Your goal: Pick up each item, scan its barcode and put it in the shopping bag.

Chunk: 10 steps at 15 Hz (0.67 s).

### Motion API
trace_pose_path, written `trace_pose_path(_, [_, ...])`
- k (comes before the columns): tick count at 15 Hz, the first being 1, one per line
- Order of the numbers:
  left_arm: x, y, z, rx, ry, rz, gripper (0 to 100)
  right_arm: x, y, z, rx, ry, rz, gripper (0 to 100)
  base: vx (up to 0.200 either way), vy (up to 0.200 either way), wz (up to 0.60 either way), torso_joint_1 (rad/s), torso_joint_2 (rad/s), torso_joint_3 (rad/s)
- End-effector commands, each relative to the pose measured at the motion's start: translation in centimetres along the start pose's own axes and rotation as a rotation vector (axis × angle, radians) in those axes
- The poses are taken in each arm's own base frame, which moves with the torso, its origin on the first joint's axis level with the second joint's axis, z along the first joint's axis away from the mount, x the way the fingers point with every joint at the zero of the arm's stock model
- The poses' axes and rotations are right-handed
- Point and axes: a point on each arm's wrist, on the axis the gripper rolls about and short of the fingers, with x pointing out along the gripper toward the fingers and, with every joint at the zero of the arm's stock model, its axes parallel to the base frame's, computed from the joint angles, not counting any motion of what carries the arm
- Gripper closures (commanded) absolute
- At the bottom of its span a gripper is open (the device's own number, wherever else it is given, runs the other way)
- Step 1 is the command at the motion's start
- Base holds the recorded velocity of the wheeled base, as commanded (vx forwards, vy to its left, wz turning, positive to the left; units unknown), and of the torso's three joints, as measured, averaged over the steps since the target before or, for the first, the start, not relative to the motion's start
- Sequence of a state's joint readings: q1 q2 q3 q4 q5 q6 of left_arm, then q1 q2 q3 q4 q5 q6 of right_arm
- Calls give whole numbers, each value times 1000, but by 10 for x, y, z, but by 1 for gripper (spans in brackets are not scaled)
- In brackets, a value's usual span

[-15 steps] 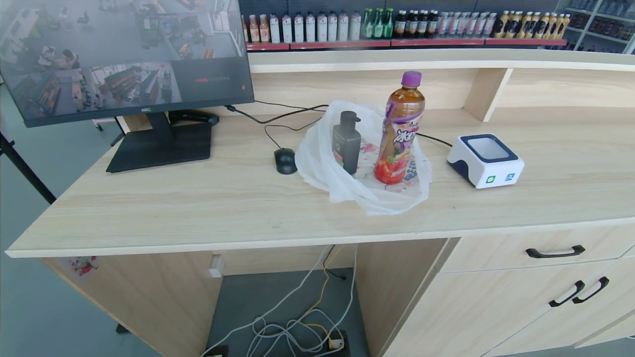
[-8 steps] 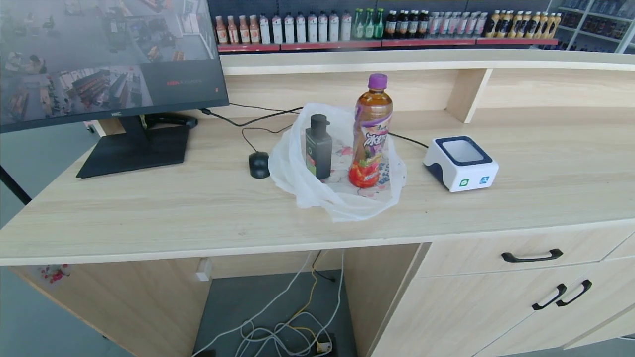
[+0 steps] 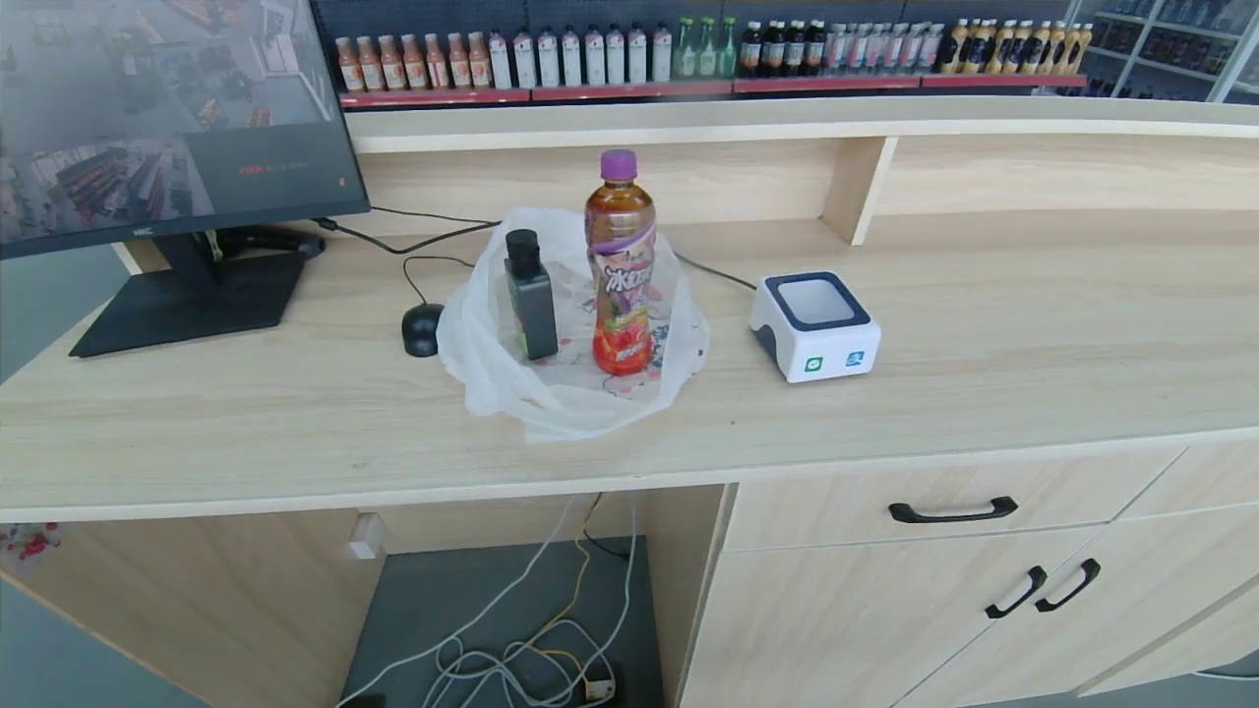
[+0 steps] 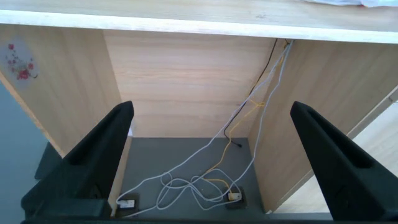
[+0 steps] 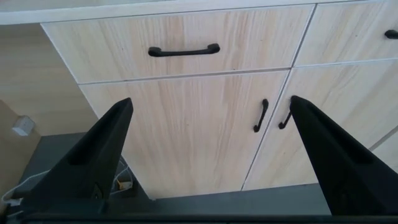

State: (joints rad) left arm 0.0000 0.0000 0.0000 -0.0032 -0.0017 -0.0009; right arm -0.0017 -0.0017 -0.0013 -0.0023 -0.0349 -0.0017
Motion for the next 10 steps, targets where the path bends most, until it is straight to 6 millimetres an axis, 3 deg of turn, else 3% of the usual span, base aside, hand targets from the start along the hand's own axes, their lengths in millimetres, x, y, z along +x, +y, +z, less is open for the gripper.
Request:
trace_pose_path(1, [0,0,0,-1,0,0,0,0,0,0,2,1,0,0,0,-200,0,2,12,-2])
trace_pose_path(10, [0,0,0,-2,0,0,0,0,0,0,11,1,-2,0,0,-200,0,3,1,3])
